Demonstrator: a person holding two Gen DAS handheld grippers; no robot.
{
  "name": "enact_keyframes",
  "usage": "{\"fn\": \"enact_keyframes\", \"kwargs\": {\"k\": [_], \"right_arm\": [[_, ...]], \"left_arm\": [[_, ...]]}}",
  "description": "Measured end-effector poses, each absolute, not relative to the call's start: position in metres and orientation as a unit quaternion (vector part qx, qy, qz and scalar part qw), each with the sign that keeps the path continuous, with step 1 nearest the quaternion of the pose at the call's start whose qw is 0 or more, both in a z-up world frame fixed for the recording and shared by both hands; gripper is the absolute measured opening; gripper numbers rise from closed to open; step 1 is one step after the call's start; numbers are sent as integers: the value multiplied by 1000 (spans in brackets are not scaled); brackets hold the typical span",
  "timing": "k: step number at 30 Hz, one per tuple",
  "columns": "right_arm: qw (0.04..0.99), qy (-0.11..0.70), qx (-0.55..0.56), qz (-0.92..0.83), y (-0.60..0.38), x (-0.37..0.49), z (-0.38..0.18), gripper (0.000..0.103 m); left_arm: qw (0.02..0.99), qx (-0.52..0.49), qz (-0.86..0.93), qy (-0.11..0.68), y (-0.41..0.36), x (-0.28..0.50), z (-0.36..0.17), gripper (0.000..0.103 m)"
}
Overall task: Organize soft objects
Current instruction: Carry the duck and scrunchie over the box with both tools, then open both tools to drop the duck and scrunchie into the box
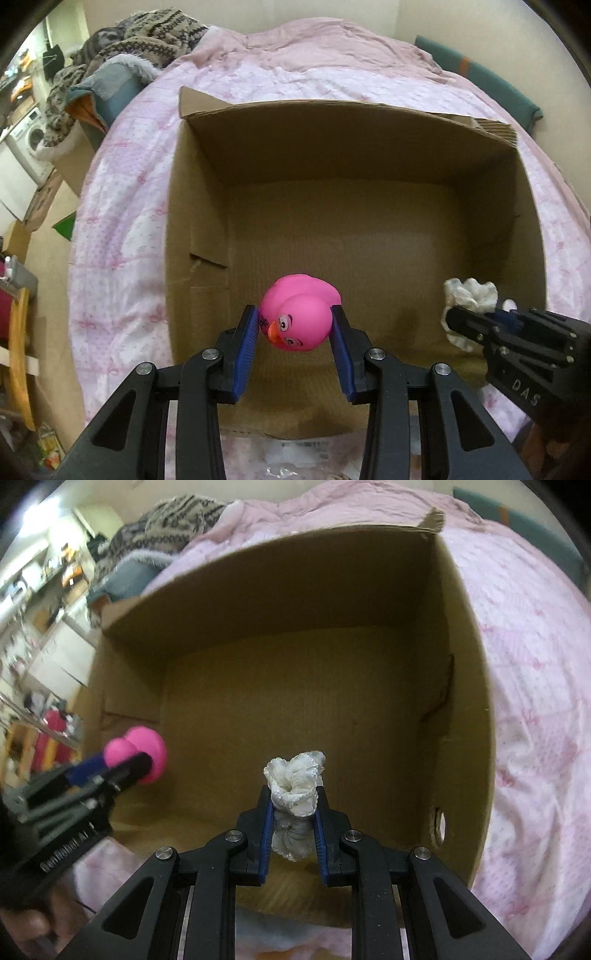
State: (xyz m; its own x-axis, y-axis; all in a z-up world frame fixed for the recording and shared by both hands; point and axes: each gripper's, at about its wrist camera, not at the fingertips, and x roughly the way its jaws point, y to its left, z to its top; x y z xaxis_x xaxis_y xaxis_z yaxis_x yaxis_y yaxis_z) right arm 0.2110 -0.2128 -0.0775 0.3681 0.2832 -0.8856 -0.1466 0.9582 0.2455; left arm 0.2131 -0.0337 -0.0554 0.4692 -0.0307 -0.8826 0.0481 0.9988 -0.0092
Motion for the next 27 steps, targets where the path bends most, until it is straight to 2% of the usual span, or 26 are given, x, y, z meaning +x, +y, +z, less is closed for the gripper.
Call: {"fn": "enact_keyframes", "kwargs": {"k": [27], "right_arm": [[818,553,68,143,-205,218,-83,22]], "left_arm": [[848,-8,-42,528,-43,207,-65,36]]}}
